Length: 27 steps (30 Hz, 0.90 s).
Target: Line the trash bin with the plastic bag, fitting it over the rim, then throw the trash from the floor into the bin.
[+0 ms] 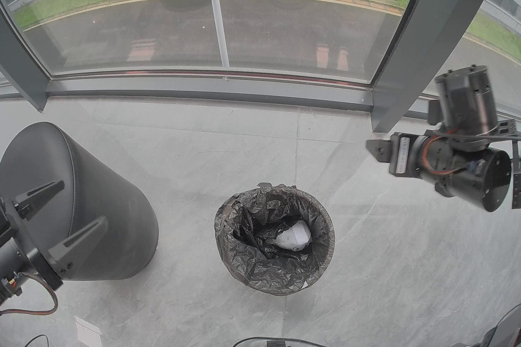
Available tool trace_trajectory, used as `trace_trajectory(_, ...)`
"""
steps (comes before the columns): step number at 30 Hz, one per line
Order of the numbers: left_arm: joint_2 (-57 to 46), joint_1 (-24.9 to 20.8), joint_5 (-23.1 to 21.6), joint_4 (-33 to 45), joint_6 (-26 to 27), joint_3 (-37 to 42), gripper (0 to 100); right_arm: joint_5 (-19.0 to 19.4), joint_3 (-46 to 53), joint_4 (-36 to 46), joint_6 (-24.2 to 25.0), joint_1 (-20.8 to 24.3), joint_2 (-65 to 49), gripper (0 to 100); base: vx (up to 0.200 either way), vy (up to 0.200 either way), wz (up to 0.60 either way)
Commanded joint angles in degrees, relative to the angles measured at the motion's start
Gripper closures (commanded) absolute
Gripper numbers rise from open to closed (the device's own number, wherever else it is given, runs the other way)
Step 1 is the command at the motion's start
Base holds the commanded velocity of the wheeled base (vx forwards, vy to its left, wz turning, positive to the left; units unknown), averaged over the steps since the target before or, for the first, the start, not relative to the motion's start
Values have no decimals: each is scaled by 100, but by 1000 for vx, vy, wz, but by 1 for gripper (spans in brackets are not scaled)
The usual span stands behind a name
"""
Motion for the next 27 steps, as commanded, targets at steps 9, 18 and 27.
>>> trace_trajectory(9,-1326,594,1132,1833,22,-440,0,-79,1116,-52,-649,-1096,-2399,0,0,0,0)
trace_trajectory(18,-2812,1315,1553,3529,-66,-299,0,-9,2100,-43,-1167,-1834,-4544,0,0,0,0)
trace_trajectory(27,-3849,1912,1562,4189,-57,-317,0,-9,2663,-52,-1853,-2730,-6056,0,0,0,0)
